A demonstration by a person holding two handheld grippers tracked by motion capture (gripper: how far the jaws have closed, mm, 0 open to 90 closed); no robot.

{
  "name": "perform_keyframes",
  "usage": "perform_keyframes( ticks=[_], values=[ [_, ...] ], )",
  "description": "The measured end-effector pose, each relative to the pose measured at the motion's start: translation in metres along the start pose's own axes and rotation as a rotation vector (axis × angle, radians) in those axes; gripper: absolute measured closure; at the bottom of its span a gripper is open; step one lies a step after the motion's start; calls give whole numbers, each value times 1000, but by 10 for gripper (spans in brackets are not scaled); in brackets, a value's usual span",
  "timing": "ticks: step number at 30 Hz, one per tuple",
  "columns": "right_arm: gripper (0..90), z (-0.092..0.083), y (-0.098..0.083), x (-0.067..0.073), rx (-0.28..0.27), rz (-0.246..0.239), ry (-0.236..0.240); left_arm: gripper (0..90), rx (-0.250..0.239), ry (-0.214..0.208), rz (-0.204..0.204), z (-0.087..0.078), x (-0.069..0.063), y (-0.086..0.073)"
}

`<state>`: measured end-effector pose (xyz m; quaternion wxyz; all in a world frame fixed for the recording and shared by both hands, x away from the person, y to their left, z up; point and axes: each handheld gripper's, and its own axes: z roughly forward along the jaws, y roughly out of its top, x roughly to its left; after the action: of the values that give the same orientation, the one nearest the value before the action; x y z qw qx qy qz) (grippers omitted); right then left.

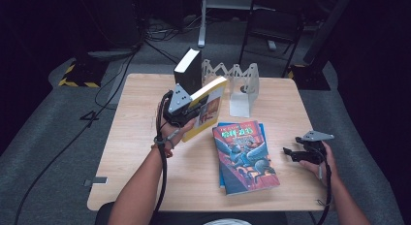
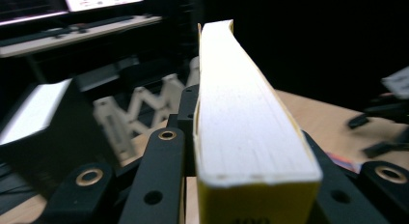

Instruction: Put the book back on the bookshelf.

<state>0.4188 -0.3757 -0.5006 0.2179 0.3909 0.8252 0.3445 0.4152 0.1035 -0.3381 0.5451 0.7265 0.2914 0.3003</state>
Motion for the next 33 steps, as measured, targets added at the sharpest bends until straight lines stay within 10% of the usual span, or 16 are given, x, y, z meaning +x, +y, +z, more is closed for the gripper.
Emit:
perform_keyframes(
  ticks=[11, 33],
  values=[
    [243, 1, -1, 0, -7, 17, 11, 743, 38, 200, -49, 8, 16, -6],
    [244, 2, 0, 1, -12, 15, 17, 742, 105, 310, -81, 76, 44, -3]
  ],
)
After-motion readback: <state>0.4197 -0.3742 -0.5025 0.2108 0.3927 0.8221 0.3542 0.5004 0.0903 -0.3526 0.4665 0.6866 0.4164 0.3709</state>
